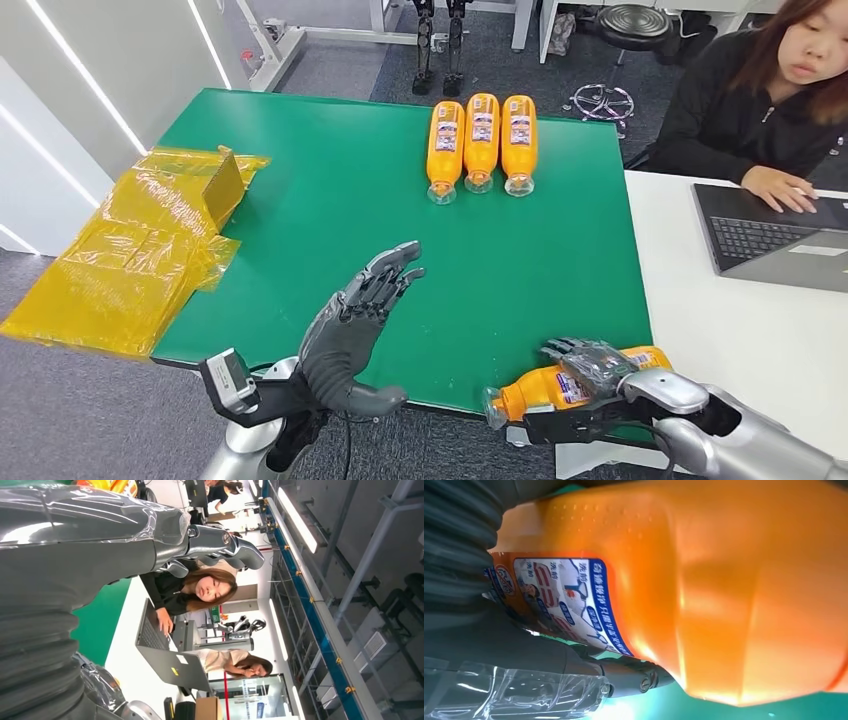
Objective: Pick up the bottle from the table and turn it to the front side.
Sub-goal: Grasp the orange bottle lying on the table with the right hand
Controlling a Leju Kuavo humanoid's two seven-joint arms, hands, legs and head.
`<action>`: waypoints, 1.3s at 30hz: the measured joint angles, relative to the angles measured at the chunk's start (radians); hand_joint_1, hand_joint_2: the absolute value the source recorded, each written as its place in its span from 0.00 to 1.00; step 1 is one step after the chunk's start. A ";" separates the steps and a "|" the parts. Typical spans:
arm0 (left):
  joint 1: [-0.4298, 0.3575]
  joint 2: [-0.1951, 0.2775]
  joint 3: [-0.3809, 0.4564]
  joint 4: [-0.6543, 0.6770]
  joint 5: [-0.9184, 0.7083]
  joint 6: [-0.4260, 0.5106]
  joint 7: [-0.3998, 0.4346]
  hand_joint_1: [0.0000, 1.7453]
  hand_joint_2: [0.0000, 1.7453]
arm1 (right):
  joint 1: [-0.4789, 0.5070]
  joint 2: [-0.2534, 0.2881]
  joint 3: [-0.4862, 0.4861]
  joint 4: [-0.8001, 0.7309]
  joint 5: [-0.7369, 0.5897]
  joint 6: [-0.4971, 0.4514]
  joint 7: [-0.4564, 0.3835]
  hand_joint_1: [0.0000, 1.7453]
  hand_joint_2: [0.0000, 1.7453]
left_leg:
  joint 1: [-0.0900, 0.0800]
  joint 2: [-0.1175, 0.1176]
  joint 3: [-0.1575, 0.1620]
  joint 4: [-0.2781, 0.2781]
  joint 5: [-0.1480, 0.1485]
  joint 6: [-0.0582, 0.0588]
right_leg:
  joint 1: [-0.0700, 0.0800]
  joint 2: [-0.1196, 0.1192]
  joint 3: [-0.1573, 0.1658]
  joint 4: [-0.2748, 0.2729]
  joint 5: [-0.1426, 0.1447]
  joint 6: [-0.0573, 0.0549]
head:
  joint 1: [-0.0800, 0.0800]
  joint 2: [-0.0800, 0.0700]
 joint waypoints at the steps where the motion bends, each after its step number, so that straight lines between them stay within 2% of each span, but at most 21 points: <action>1: 0.002 0.001 0.001 0.000 0.000 0.000 0.000 0.00 1.00 | 0.013 0.002 -0.010 0.001 0.018 -0.009 0.002 1.00 1.00 | 0.000 0.000 0.001 0.000 0.000 0.000 | 0.000 0.000 0.001 0.000 0.000 0.000 | 0.000 0.000; 7: 0.013 0.005 0.006 -0.004 -0.003 0.003 0.000 0.00 1.00 | 0.089 0.020 -0.087 -0.005 0.084 -0.034 0.015 1.00 1.00 | 0.000 0.002 0.007 -0.001 -0.002 0.001 | 0.000 0.002 0.007 -0.001 0.000 0.001 | 0.000 0.000; 15: 0.019 0.005 0.008 -0.015 -0.010 0.012 0.010 0.00 1.00 | 0.135 0.057 -0.171 -0.020 0.152 -0.054 0.013 1.00 1.00 | 0.000 0.002 0.008 -0.001 0.000 0.002 | 0.000 0.002 0.007 -0.001 0.002 0.001 | 0.000 0.000; 23: 0.064 0.005 0.024 -0.067 -0.044 0.061 0.024 0.00 1.00 | 0.195 0.135 -0.286 -0.089 0.285 -0.216 0.037 1.00 1.00 | 0.000 0.002 0.003 -0.001 0.001 0.001 | 0.000 0.002 0.002 0.000 0.001 0.000 | 0.000 0.000; 30: 0.091 0.005 0.039 -0.091 -0.074 0.092 0.024 0.00 1.00 | 0.217 0.188 -0.388 -0.180 0.331 -0.252 0.033 1.00 1.00 | 0.000 0.002 0.001 -0.001 0.001 0.001 | 0.000 0.002 0.000 0.001 0.001 0.000 | 0.000 0.000; 39: 0.096 0.006 0.040 -0.089 -0.085 0.109 0.008 0.00 1.00 | 0.289 0.202 -0.469 -0.257 0.386 -0.364 0.037 1.00 1.00 | -0.001 0.001 -0.001 -0.001 0.001 0.001 | 0.000 0.001 -0.002 0.000 0.001 0.001 | 0.000 0.000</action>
